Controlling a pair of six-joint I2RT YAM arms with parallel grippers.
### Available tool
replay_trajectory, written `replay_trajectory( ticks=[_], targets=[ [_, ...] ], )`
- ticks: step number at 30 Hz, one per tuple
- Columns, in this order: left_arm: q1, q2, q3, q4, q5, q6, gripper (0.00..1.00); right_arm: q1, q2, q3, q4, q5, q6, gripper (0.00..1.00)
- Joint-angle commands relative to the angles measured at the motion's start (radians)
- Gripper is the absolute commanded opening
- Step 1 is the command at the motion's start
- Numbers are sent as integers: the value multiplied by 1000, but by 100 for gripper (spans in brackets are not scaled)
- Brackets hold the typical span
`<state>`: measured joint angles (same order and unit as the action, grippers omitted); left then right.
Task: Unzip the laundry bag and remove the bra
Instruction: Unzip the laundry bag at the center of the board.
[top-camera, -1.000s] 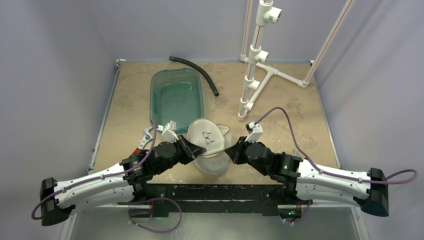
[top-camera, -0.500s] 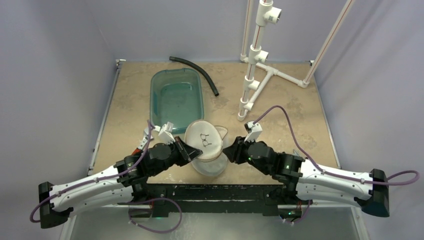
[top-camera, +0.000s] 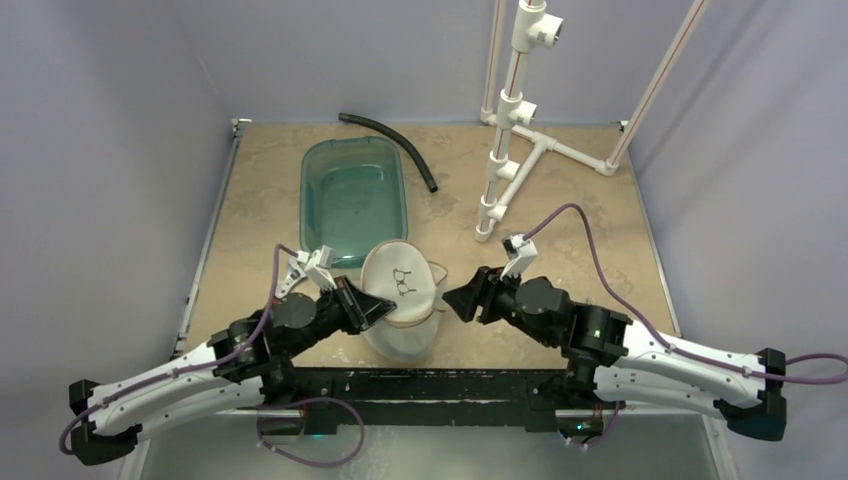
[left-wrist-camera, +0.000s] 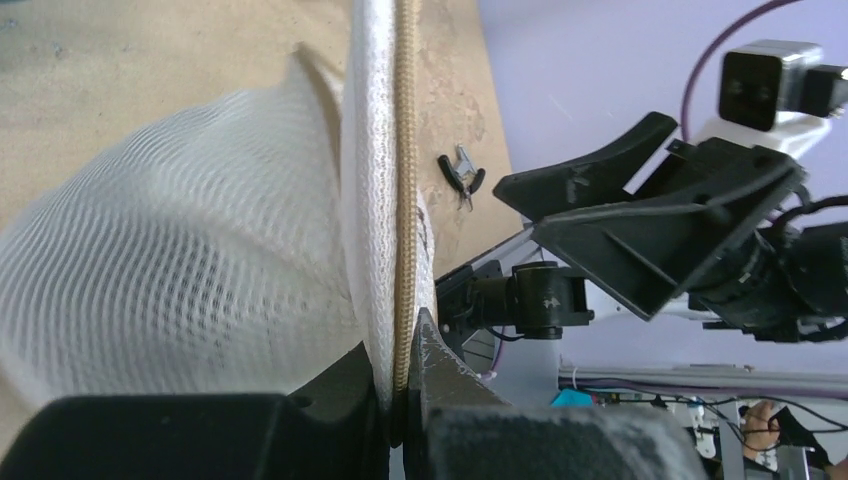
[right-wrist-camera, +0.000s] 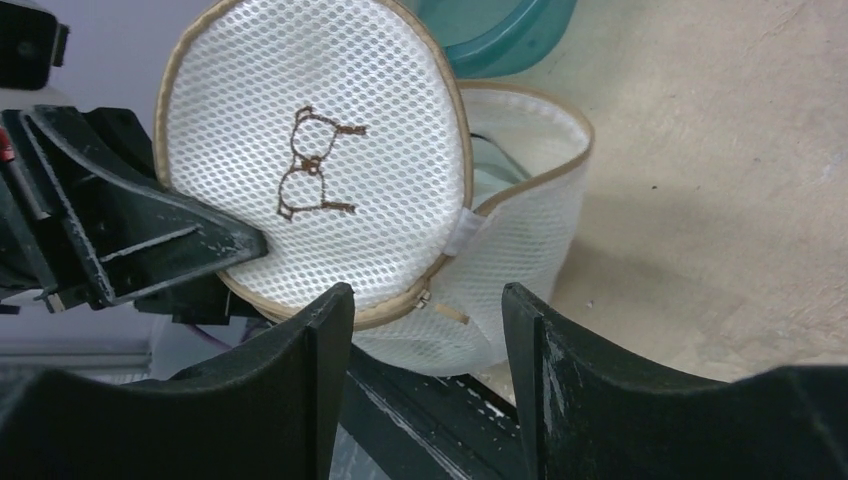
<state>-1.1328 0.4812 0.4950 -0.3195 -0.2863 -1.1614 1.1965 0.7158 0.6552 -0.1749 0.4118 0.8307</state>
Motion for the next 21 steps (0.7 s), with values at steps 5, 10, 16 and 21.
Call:
replay_trajectory(
  ticks=[5, 10, 16, 21],
  targets=[
    [1, -42, -35, 128, 22, 175, 0, -3, -30, -38, 86, -35, 40, 59],
    [1, 22, -38, 153, 29, 185, 0, -3, 10, -39, 87, -91, 10, 60],
    [2, -5, -46, 177, 76, 215, 0, -3, -34, -126, 191, -144, -14, 60],
    [2, -72, -35, 70, 60, 264, 3, -4, -84, -174, 245, -158, -37, 60]
  ],
)
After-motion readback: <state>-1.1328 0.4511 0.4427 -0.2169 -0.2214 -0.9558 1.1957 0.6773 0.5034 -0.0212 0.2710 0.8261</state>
